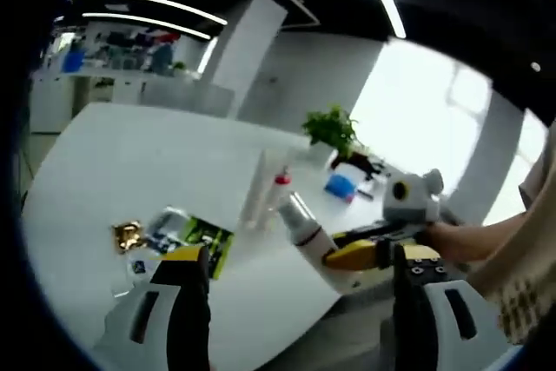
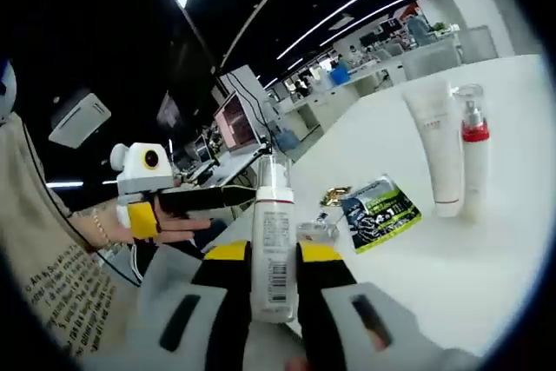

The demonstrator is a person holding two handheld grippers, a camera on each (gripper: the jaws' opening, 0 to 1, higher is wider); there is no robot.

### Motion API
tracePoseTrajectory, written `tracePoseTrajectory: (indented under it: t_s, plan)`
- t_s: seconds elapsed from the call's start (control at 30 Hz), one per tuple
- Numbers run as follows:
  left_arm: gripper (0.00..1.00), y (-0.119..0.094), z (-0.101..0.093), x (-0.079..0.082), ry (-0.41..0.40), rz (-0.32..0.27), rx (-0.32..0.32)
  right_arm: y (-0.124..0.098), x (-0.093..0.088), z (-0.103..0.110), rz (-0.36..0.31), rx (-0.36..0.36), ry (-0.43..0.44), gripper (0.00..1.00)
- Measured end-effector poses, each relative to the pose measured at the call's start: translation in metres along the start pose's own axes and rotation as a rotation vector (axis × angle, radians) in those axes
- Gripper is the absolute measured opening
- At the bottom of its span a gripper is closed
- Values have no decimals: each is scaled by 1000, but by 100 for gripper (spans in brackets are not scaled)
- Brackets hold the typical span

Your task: Arrange the skincare products in the storage area until every visible bottle or jar stands upright without overlapping.

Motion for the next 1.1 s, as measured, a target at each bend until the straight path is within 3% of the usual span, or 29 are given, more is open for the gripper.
tracePoseTrajectory:
  t_s: [0.1,0.27,0.5,0.73,1.1]
  plan:
    - [77,5,-12,4,-15,-5,-61,-2,9,9,-48,56,10,19]
    - [69,10,-30,14,-106,-30,-156,-9,16,16,-90,100,26,19]
    - [55,16,-43,14,-133,-8,-214,-17,23,30,-154,176,65,19]
    - [36,14,-62,19,-207,-8,-321,-22,29,39,-207,248,106,19]
    - [22,17,-67,20,-218,11,-357,-24,29,45,-216,297,124,19]
Point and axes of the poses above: the point that each gripper's makers call its tool centre point, and the gripper's own axes: y roughly forward along the fingers, z roughly to its left, x roughly out of its top, the point moved 2 cm from there along -y, roughly backward along the fingers, and after that the axes turned 9 degrees about x, right-handed, at the moved point
